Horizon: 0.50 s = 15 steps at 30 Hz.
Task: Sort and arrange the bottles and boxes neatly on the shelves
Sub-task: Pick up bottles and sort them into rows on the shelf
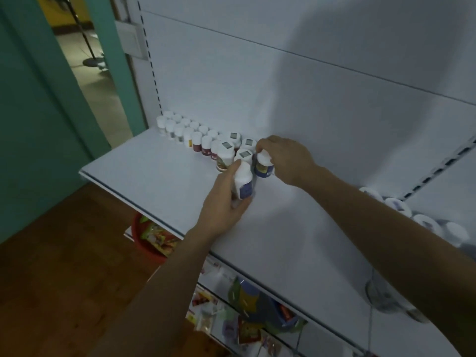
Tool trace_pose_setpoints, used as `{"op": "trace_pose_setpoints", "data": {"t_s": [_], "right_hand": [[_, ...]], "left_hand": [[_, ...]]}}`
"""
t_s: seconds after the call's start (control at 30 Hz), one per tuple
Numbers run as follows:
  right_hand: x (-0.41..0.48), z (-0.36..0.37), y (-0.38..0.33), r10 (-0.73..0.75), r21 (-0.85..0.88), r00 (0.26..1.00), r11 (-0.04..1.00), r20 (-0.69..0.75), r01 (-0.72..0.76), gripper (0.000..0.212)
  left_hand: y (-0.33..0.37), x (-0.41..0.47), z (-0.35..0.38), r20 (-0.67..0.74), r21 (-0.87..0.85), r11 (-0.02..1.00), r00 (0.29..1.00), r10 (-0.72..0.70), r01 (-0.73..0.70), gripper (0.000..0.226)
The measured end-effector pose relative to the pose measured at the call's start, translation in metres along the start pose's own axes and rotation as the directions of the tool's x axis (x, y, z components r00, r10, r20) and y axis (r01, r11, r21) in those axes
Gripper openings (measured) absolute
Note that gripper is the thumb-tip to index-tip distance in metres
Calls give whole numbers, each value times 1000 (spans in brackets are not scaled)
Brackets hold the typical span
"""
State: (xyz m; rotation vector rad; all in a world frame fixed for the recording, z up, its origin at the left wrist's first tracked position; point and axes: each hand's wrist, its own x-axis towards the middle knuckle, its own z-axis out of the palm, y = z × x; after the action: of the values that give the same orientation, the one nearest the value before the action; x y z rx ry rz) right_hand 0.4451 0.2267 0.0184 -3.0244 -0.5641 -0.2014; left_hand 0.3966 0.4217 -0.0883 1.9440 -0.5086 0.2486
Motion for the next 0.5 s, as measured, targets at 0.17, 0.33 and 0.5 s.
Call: {"op": "trace_pose_setpoints", "data": {"t_s": [0.17, 0.33, 0.5], "right_hand": [[8, 7, 2, -14, -23, 1000, 1000, -28, 13, 41], [-5, 9, -12, -26, 83, 959, 995, -283, 51, 31], [-19, 13, -20, -151, 347, 971, 915, -185, 208, 28]], "left_hand": [[-5, 0, 2, -24, 124, 992, 1000, 7, -4, 73], [-1, 3, 1, -5, 137, 991, 1000, 0, 1, 84], [-8, 5, 1, 15, 133, 991, 1000, -5, 3, 81]]}}
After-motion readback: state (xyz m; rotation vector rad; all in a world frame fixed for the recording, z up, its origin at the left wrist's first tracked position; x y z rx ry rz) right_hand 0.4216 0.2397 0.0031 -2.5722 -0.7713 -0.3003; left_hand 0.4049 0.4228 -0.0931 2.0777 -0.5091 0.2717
